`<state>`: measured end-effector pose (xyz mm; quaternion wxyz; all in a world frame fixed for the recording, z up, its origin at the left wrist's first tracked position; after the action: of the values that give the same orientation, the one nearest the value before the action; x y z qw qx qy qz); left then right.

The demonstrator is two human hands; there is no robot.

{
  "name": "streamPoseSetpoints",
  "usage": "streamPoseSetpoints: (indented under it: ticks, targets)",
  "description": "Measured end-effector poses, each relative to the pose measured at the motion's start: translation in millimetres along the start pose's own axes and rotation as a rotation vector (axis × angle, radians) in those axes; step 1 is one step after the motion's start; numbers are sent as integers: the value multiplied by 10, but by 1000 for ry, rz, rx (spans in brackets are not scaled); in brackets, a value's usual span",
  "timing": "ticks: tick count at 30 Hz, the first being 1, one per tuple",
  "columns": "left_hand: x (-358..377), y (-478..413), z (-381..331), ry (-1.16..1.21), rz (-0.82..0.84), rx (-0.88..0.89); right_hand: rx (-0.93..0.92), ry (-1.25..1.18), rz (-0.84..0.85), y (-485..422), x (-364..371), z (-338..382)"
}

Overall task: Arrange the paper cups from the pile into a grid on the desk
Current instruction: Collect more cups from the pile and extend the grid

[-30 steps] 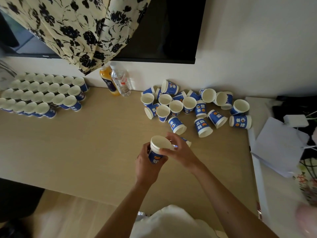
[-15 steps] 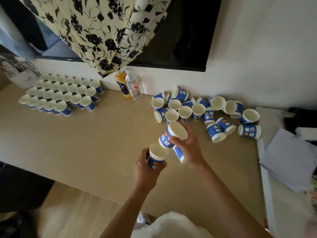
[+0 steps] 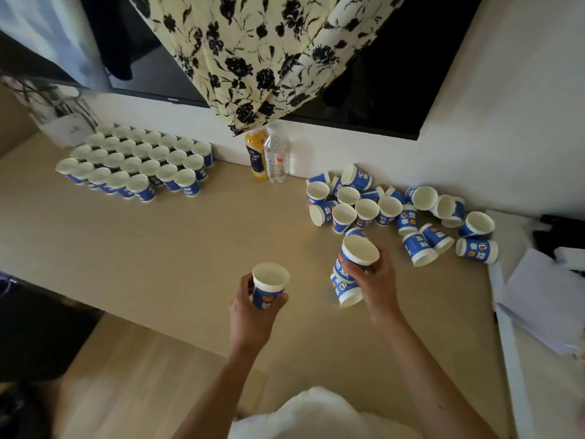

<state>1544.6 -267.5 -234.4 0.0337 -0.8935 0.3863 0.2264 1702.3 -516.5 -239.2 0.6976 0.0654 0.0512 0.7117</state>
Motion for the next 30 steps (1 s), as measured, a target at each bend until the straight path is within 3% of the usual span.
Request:
streamPoseSetpoints:
  ticks: [18,30]
  targets:
    - [-2279,-558,825,63,-88,-26,41,78,130,1380,2372,-409]
    - [-3077,-1762,1152,22,-104,-33,41,79,212,954,4033,-431]
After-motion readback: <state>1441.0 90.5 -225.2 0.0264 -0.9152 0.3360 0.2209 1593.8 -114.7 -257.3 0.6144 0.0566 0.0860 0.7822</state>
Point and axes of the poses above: each hand's wrist, its own y-axis away from the middle knuckle, its own x-axis out of the palm, z = x × y, the point moved 9 cm from there along -y, towards the middle knuckle, and after that the axes turned 3 degrees about -z, right-handed, at the moved point
